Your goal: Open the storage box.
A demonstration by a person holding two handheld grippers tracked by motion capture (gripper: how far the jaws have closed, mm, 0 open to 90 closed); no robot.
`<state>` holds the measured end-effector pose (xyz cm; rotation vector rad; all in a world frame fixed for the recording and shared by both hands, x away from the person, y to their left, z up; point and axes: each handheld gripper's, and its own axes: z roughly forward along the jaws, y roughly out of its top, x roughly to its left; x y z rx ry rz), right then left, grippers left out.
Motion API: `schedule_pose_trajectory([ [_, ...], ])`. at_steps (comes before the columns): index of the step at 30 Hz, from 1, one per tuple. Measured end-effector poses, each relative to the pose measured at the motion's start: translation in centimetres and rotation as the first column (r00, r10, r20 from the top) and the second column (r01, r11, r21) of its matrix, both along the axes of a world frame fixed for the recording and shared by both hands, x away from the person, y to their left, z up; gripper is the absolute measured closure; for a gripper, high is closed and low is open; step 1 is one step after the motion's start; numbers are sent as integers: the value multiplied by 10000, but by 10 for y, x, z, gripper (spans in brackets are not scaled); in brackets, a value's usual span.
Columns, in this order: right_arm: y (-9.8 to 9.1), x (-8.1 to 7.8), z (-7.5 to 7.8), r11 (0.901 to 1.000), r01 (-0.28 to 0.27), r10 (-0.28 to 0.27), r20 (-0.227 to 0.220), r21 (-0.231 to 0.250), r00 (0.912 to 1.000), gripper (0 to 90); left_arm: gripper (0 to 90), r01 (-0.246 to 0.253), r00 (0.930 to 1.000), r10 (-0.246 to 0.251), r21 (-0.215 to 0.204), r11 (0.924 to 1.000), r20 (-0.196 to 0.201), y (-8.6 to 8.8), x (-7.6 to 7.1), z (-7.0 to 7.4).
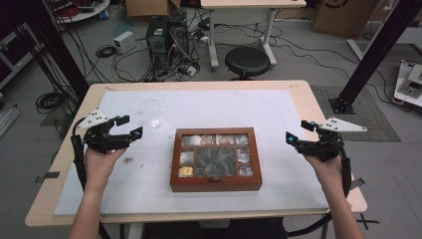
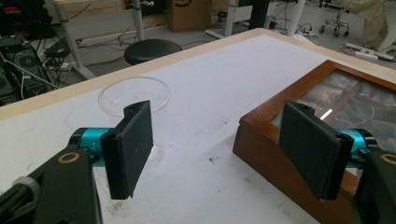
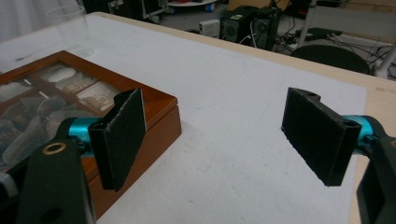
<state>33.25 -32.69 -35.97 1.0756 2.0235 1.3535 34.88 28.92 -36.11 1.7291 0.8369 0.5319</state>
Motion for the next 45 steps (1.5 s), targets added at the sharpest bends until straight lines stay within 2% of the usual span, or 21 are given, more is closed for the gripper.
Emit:
schedule_pose_trajectory([
  [6, 0, -4, 1, 9999, 135, -133, 272, -96, 9995, 229, 267, 22, 10000, -22, 8, 10000, 5, 1, -1, 0],
  [11, 0, -7, 5, 10000, 68, -69, 495, 17, 9988, 231, 267, 32, 10000, -32, -68, 10000, 21, 2, -3, 1],
  [17, 4, -12, 3, 9998, -191, 189, 524, 25, 9984, 238, 267, 33, 10000, -34, -133, 9999, -23, 5, -5, 1],
  [18, 6, -16, 3, 9993, -381, 380, 461, -2, 9982, 238, 267, 19, 10000, -19, -153, 9999, -10, 6, -6, 0],
  [22, 8, -23, 4, 9983, -577, 574, 522, 43, 9970, 238, 267, 2, 10000, -2, -134, 9999, 2, 8, -7, 0],
  [25, 12, -32, 3, 9961, -879, 876, 437, 43, 9952, 245, 267, -13, 10000, 14, -267, 9996, 28, 10, -9, 0],
  [34, 30, -52, -8, 9856, -1669, 1669, -34, -255, 9860, 262, 267, 35, 10000, -34, -228, 9997, 28, 10, -8, 0],
  [44, 44, -67, -24, 9742, -2170, 2135, -584, -616, 9752, 286, 267, 66, 10000, -65, -242, 9997, 23, 9, -6, 1],
  [45, 45, -69, -30, 9729, -2227, 2185, -685, -623, 9734, 287, 267, 60, 10000, -60, -216, 9997, 5, 9, -6, 1],
])
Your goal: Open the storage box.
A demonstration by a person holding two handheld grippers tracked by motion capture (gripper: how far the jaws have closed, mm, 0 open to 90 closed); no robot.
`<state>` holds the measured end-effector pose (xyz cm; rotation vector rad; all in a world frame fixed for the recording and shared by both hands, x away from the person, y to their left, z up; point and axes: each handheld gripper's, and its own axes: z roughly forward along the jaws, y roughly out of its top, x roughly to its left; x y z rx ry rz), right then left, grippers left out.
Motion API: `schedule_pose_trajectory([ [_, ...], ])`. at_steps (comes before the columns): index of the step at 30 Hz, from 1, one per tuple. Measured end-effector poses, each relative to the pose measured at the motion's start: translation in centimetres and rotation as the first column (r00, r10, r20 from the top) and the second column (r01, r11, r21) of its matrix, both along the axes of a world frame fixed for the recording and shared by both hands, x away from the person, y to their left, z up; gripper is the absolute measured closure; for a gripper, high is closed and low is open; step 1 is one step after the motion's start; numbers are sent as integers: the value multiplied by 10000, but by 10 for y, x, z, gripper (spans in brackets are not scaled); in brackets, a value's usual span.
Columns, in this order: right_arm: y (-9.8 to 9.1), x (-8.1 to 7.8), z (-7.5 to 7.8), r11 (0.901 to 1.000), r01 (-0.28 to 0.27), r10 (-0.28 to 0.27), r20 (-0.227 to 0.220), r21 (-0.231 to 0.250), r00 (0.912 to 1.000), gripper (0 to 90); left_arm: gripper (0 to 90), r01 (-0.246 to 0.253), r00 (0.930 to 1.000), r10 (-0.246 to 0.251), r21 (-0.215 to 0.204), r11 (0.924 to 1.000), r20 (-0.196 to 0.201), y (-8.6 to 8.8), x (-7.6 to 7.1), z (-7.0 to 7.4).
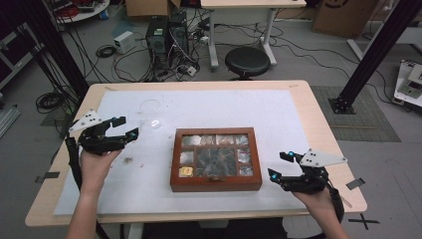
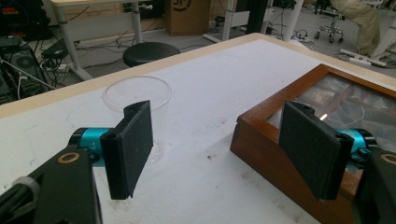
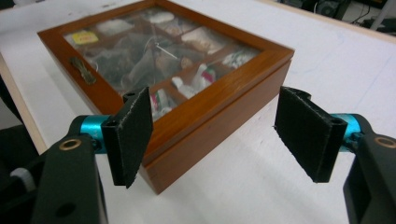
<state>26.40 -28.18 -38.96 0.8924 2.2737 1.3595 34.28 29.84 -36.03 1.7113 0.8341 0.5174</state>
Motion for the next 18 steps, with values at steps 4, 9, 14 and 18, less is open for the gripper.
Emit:
schedule_pose_trajectory([
  [4, 3, -2, -11, 9996, -268, 266, -426, -44, 9987, 291, 267, -6, 10000, 6, -22, 10000, -19, 1, 0, 0],
  [9, 8, -6, -19, 9976, -618, 596, -643, -318, 9961, 323, 267, -4, 10000, 4, -7, 10000, -42, 1, -1, 0],
  [14, 14, -7, -27, 9943, -968, 920, -978, -451, 9909, 357, 267, -7, 10000, 7, -23, 10000, -72, 2, -1, 0],
  [18, 18, -8, -31, 9916, -1135, 1059, -1136, -623, 9879, 377, 267, 6, 10000, -6, 9, 10000, -87, 2, 0, -1],
])
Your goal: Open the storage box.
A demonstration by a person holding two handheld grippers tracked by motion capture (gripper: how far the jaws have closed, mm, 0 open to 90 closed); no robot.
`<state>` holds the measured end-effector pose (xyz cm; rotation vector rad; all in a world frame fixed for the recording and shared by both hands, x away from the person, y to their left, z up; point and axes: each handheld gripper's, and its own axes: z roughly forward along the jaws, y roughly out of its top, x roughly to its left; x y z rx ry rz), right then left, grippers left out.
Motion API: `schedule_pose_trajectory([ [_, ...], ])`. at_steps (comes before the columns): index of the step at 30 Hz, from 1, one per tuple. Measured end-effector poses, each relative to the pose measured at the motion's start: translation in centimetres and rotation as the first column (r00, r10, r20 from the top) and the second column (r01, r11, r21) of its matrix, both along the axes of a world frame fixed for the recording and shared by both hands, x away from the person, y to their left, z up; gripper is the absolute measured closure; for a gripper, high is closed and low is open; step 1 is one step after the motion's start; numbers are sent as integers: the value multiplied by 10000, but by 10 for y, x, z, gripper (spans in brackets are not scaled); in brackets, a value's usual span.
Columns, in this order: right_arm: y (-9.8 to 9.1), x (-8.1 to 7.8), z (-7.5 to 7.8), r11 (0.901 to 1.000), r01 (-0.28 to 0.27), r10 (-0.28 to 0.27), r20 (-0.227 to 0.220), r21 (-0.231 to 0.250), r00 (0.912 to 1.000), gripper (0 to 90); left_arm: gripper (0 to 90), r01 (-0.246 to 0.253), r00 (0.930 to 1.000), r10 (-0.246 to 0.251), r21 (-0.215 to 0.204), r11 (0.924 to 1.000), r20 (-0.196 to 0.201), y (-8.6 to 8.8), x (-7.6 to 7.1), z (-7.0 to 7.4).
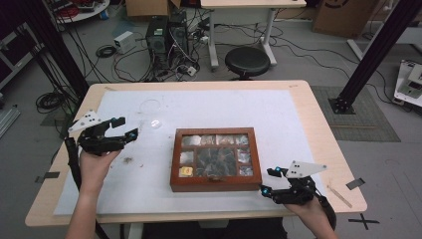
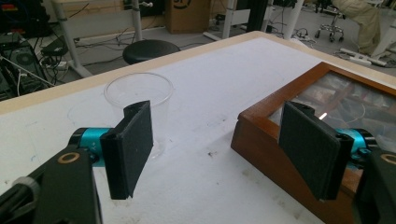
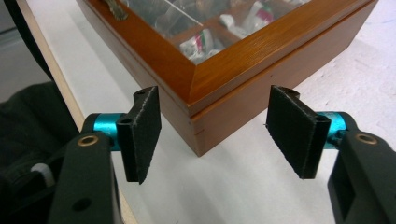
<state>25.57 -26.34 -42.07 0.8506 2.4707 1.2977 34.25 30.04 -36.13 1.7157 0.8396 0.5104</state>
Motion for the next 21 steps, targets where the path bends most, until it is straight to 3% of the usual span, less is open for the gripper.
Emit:
schedule_pose_trajectory([
  [11, 6, 0, -6, 9993, -252, 245, -220, -292, 9995, 492, 267, -28, 9999, 28, 20, 10000, -105, 0, 1, -2],
  [21, 9, -1, -5, 9986, -137, 137, -3, -511, 9999, 595, 267, 15, 9997, -14, 35, 10000, -228, -1, 2, -5],
])
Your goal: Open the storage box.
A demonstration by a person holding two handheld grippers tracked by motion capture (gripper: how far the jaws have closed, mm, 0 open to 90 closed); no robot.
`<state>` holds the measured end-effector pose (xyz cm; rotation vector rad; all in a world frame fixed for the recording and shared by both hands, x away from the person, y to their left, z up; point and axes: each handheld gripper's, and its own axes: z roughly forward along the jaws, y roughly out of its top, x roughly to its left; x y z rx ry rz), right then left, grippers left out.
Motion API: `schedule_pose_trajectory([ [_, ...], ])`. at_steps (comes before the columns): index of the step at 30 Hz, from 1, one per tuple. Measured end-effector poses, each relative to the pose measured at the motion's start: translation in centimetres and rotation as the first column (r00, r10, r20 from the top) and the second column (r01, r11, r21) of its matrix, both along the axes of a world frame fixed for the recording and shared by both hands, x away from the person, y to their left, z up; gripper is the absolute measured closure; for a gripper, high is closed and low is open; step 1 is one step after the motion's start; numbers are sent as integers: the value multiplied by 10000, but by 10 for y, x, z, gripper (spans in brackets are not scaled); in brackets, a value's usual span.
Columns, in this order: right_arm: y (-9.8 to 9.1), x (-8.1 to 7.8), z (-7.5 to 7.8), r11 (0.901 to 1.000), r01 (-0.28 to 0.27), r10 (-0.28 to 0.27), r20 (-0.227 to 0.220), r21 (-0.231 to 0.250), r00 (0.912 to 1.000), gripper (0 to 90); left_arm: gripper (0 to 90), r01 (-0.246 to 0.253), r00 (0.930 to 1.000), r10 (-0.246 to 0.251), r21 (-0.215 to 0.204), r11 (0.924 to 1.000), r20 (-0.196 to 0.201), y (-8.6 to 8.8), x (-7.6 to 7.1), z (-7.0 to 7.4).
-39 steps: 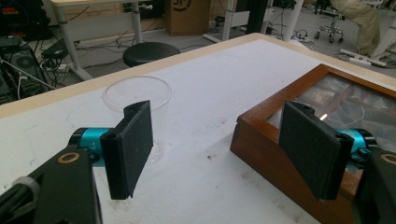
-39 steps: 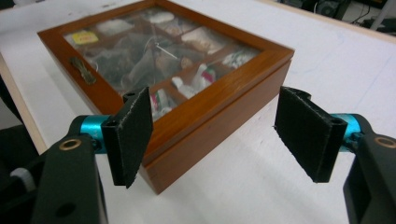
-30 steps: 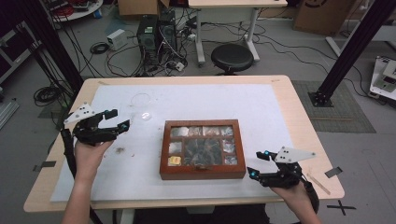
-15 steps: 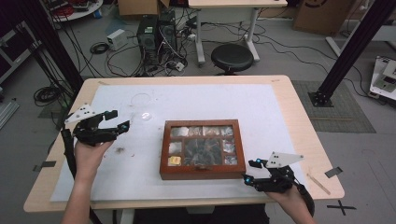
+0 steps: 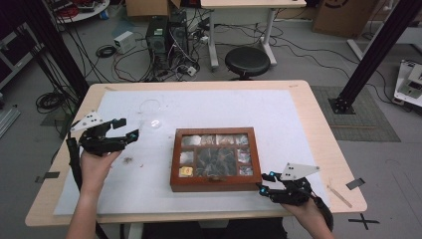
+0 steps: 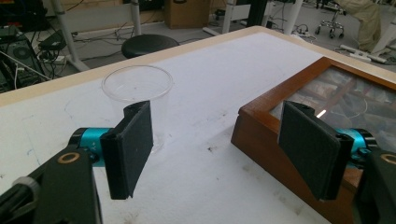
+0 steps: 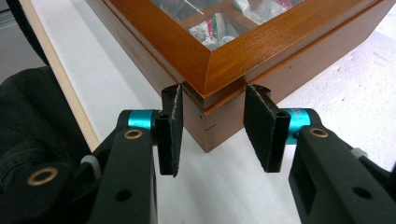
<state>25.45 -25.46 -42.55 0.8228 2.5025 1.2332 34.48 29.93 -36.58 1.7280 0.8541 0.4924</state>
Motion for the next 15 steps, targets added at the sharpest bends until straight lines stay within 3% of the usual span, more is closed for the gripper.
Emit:
schedule_pose_trajectory([
  [15, 0, -5, 5, 9998, 131, -138, 480, 158, 9988, 619, 267, -61, 9999, 61, -19, 10000, -93, -1, 1, -1],
])
